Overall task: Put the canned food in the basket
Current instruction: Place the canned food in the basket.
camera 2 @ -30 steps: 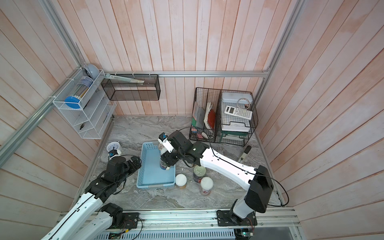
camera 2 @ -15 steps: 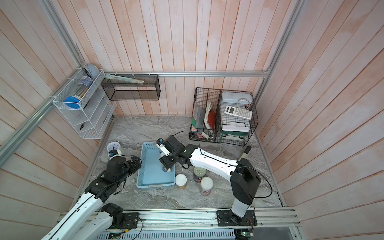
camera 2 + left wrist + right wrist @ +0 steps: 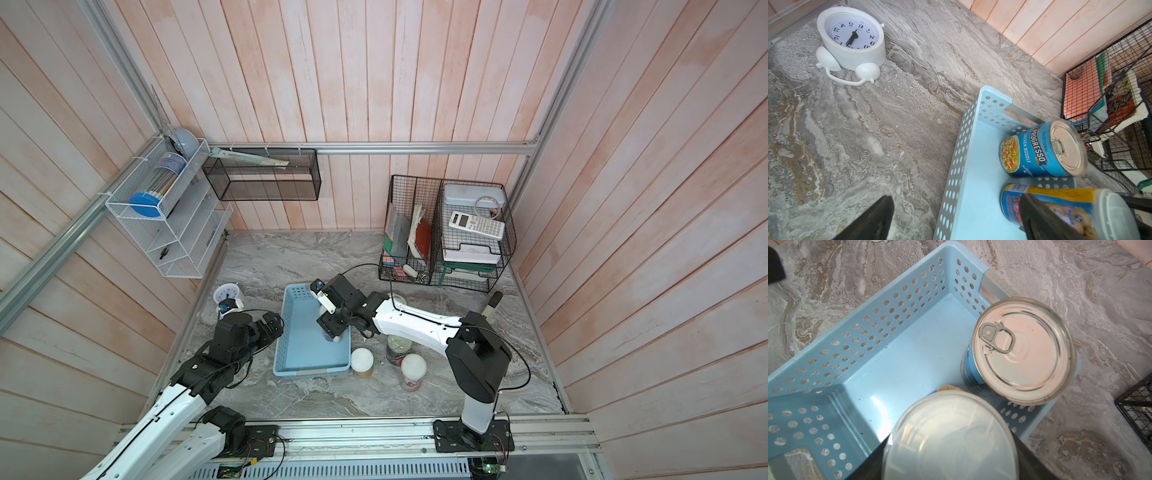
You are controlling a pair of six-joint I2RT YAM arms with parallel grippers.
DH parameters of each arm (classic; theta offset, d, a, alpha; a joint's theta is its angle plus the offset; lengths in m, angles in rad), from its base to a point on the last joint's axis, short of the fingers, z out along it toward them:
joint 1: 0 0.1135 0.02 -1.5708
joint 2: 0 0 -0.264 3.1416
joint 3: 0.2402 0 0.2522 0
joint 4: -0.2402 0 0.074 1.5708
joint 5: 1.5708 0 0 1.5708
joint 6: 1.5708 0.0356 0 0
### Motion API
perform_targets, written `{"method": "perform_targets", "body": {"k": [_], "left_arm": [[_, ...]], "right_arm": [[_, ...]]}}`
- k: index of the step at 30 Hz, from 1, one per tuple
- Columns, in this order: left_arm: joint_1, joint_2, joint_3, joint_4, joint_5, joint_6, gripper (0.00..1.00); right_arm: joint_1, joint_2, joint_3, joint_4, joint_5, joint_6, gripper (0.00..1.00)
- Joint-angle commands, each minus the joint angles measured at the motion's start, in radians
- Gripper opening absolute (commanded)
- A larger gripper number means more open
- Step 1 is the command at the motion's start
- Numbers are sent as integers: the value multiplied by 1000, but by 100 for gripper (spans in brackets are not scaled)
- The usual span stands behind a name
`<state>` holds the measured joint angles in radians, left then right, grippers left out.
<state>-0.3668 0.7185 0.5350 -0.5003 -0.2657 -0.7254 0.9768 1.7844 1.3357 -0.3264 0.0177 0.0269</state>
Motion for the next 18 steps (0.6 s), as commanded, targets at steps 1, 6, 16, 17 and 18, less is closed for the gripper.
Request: {"method": "perform_targets", "body": {"k": [1,6,16,17,18], "left_arm": [[5,0,11,22,7,14,100],[4,5,7,28,10,15,100],[7,6,5,36,15,20,100],[8,4,2,39,18,20,100],[8,5,0,44,24,21,100]], "right_arm": [[5,4,39,72,9,-15,80],[5,6,61,33,13,-8,93],[7,-153,62,-182,38,41,98],[6,-195,28,-192,44,42,98],[7,-242,-19,-195,49,39,98]]}}
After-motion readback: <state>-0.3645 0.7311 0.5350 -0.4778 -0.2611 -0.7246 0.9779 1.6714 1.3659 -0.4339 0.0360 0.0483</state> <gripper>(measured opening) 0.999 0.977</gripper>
